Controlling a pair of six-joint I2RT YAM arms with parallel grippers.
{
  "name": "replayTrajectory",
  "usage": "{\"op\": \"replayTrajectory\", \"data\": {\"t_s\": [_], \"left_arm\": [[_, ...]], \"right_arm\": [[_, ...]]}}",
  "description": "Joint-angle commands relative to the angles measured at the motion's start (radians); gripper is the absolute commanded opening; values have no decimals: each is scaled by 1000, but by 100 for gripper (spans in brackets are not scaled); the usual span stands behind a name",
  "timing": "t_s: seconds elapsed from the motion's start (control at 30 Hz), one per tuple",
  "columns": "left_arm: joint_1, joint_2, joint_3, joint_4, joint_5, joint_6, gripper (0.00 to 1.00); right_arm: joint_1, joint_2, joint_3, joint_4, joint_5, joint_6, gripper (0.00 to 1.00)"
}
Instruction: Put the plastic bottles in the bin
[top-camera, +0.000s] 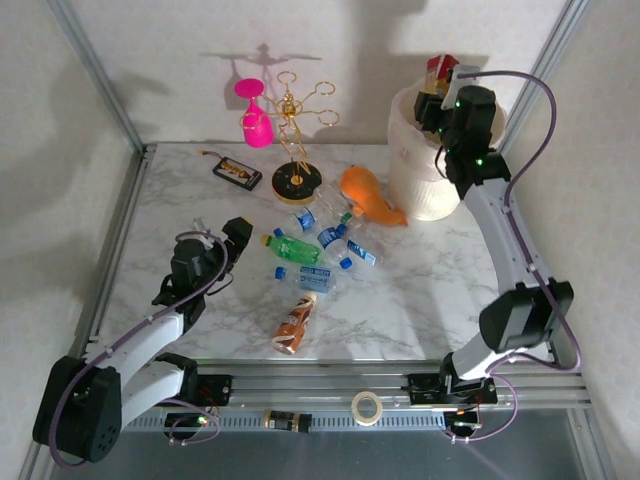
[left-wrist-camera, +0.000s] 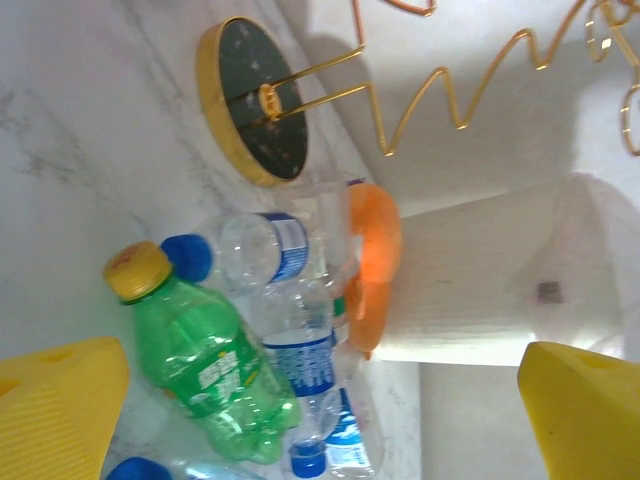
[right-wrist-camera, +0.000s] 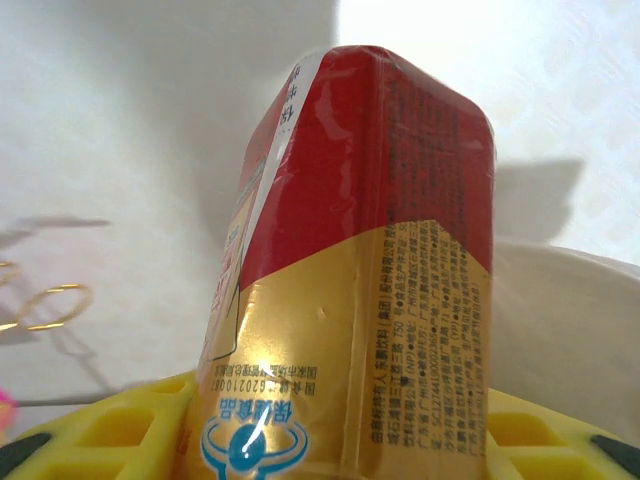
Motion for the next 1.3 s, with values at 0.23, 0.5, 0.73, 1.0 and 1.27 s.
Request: {"op": "replayTrajectory", "data": {"t_s": [0.23,0.5,0.73,1.0,1.27], "left_arm": [[2,-48,42,80,52,-57,100],[4,-39,45,101,67,-71,100],[6,-34,42,135,80,-107,100],[9,-5,36,167,99,-136,100],[10,0,28,174,94,-140,100]], "right_arm": [[-73,236,251,-188,16,5,38],[-82,293,243,-210,-5,20,43],[-81,304,245,-212,-19,25,61],[-81,274,242,-203,-24,25,78],[-78,191,225,-187,-43,25,84]]}}
